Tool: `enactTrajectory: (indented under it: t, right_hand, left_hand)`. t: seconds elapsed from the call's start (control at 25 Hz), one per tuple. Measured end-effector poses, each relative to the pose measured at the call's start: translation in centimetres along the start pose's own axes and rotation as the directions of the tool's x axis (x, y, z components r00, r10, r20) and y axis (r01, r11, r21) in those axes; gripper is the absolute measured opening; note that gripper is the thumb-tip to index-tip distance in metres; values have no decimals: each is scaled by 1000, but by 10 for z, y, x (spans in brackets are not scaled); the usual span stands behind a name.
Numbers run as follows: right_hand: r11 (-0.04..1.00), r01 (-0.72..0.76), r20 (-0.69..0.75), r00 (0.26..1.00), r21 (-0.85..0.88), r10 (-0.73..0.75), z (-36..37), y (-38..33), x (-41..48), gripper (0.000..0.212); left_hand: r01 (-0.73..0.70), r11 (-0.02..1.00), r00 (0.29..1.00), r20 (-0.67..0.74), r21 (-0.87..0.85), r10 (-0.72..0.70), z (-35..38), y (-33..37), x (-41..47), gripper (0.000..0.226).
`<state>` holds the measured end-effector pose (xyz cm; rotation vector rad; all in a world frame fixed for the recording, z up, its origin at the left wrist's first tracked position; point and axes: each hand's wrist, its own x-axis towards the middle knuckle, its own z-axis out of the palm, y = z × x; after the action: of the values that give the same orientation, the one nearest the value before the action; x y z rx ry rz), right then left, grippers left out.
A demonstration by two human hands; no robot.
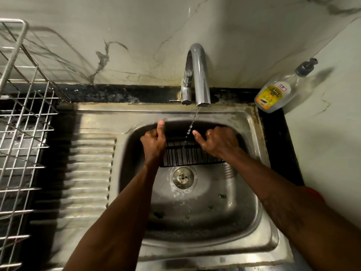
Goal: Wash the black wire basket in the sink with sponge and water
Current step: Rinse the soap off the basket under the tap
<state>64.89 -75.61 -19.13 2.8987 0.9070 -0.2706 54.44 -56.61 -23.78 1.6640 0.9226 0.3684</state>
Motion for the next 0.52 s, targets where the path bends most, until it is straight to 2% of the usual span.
enactTrajectory:
  t: [0.04,0.12,0.16,0.2,0.28,0.36,0.4,0.44,0.48,0.52]
  right_hand:
    - [1000,17,-9,1000,-27,-17,-8,-9,3,77]
    - [997,42,-25,999,-67,-44,-26,-33,14,70]
    - [996,42,-23,999,-79,-44,-37,-46,19,65]
    - [995,47,-29,998,-91,-49,-46,-57,23,59]
    - [994,82,-76,993,-72,-87,-64,-66,21,51]
    - [973,228,-168,958,-44,-232,-73,-63,10,44]
    - [958,287,-206,939,22,-276,-73,-57,4,40]
    - [942,294,-244,937,163,-250,-74,-52,-1,40]
    - [900,254,-265,950,355,-164,-74,-48,-8,41]
    - [854,221,-300,951,471,-81,-72,-45,-13,45]
  left_hand:
    - [-126,979,992,45,162,120,0,3,-3,56]
    - [-341,820,936,81,459,344,12,15,-15,62]
    - [-363,784,924,90,503,371,18,29,-26,64]
    - [-325,813,937,44,483,348,27,36,-31,65]
    - [-170,905,978,-48,390,204,32,50,-32,57]
    - [-65,962,995,-62,265,84,25,43,-25,45]
    - [22,989,998,-61,145,-14,19,35,-18,38]
    - [136,991,989,-49,-1,-136,13,29,-13,31]
    - [253,963,966,-32,-92,-257,10,22,-11,33]
    - [339,931,938,-24,-137,-345,8,17,-14,51]
